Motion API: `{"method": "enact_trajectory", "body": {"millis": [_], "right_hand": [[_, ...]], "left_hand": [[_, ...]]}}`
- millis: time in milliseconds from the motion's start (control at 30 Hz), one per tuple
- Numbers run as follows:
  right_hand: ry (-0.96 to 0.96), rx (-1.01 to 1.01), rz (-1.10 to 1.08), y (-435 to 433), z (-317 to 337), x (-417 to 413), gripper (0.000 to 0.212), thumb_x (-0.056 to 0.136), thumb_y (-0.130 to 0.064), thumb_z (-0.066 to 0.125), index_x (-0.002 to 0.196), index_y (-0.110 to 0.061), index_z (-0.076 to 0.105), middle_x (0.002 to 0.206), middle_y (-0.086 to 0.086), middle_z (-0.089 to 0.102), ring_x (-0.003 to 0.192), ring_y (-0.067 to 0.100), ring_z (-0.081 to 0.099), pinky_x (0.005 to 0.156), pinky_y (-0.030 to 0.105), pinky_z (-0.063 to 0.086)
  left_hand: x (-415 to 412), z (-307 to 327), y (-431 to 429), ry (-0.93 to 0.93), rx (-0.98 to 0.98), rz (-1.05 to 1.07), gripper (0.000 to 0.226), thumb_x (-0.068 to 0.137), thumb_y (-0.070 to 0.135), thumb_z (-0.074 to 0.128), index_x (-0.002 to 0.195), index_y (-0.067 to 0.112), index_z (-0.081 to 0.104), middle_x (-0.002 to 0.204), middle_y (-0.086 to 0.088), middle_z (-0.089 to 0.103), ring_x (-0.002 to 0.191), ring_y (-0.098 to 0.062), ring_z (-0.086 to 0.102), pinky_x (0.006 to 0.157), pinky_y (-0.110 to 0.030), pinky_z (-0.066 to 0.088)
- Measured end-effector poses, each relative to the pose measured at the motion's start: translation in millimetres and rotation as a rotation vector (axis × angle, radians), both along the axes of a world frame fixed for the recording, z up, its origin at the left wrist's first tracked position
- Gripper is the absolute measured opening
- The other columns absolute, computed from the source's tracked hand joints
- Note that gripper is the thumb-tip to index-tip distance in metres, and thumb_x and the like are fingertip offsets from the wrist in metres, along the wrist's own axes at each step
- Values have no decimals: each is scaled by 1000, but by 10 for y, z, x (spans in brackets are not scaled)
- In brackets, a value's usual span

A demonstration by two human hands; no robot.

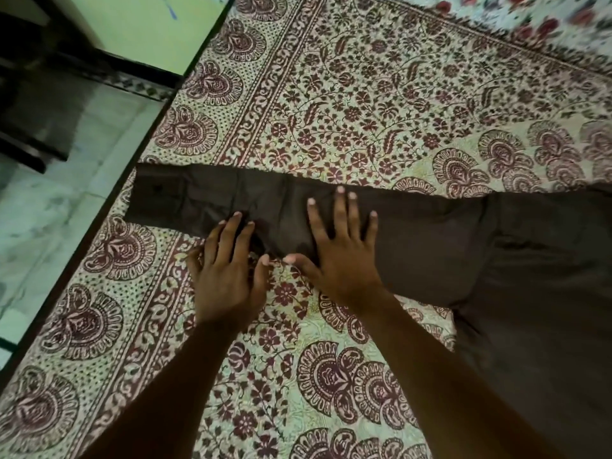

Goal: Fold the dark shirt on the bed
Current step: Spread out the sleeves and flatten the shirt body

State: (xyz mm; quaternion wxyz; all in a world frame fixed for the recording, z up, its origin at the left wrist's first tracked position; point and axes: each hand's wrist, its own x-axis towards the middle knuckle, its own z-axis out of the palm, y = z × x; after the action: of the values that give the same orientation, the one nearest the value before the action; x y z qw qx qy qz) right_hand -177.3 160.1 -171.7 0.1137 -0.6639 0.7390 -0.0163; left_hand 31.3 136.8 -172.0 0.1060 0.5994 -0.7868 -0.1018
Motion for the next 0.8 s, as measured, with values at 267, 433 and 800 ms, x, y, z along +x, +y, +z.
{"method": "enact_trajectory", "body": {"millis": [267,433,800], "right_hand": [[-20,-6,-679,81,-36,-185,105,81,-96,5,166,-34,0,171,24,-11,157,48,-13,120,75,-1],[-13,67,-63,-161,63,312,96,84,-91,7,164,-40,-10,171,13,-25,156,43,-24,120,74,-8],[-23,15,-6,-552,63,1237,101,86,-89,-3,167,-27,3,175,4,-9,160,32,-14,123,70,3]], "left_hand": [[36,11,-12,44,-1,-14,59,103,51,38,153,21,47,167,2,36,152,-26,32,117,-53,20],[94,91,-43,226,13,-10,51,104,43,44,148,18,51,159,1,47,146,-24,40,116,-49,25],[1269,173,-988,121,29,47,43,99,35,59,138,19,54,159,-9,40,134,-39,44,102,-58,37]]}}
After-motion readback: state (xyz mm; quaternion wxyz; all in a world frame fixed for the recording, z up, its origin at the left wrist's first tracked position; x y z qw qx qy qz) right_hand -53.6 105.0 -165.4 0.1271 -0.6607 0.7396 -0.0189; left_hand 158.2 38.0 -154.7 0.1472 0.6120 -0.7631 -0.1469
